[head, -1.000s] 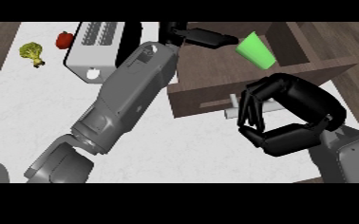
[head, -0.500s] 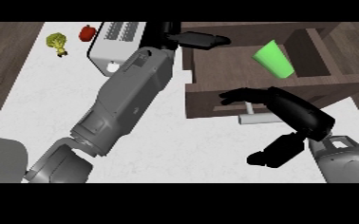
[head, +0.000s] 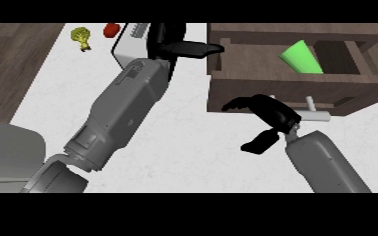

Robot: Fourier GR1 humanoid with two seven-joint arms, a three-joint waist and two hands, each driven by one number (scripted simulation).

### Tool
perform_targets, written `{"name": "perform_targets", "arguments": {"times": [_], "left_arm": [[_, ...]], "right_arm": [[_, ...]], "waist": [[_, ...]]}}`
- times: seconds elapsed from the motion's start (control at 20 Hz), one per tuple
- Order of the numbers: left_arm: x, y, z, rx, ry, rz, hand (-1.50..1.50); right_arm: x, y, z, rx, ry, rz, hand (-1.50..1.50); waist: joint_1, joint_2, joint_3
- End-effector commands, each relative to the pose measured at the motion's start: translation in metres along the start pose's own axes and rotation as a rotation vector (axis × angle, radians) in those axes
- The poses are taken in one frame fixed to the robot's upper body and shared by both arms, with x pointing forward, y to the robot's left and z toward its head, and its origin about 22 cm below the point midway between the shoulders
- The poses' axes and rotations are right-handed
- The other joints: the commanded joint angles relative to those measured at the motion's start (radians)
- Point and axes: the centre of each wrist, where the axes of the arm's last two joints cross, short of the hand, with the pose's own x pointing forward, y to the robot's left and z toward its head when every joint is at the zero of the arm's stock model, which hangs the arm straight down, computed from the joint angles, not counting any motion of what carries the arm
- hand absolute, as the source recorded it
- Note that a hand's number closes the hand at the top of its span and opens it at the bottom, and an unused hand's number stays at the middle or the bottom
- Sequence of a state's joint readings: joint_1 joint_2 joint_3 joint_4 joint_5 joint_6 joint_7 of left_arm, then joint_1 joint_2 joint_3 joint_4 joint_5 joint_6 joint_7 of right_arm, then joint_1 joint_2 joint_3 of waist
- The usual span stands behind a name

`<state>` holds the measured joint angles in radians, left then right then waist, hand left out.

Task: Pick up the cup, place it into the drawer and close the drawer

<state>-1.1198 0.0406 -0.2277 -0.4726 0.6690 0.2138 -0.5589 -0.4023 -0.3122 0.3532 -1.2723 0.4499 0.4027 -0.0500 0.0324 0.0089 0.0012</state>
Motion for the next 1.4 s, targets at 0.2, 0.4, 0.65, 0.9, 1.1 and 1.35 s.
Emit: {"name": "perform_targets", "arguments": {"times": [0.2,0.4,0.65,0.9,1.1,1.35], "left_arm": [[-0.005,0.034,0.016,-0.014,-0.011,0.019,-1.5],[0.008,0.043,0.014,-0.034,-0.01,0.044,-1.5],[-0.003,0.07,0.031,-0.018,0.005,0.041,-1.5],[0.001,0.081,0.035,-0.063,0.013,0.052,-1.5],[-0.006,0.079,0.042,-0.065,0.013,0.054,-1.5],[0.006,0.083,0.035,-0.081,0.011,0.074,-1.5]], "right_arm": [[-0.059,-0.005,-0.032,-0.075,0.057,0.004,1.5],[-0.067,-0.051,-0.029,-0.194,0.03,-0.031,1.5],[-0.059,-0.103,-0.029,-0.368,0.023,-0.052,1.5],[-0.063,-0.13,-0.018,-0.464,0.068,-0.096,1.5],[-0.057,-0.16,-0.003,-0.478,0.047,-0.109,1.5],[-0.058,-0.167,0.005,-0.489,0.015,-0.119,1.5]], "waist": [[0.063,0.009,0.003],[0.09,0.007,0.004],[0.119,0.023,0.004],[0.15,0.027,0.004],[0.156,0.035,0.003],[0.171,0.038,0.004]]}}
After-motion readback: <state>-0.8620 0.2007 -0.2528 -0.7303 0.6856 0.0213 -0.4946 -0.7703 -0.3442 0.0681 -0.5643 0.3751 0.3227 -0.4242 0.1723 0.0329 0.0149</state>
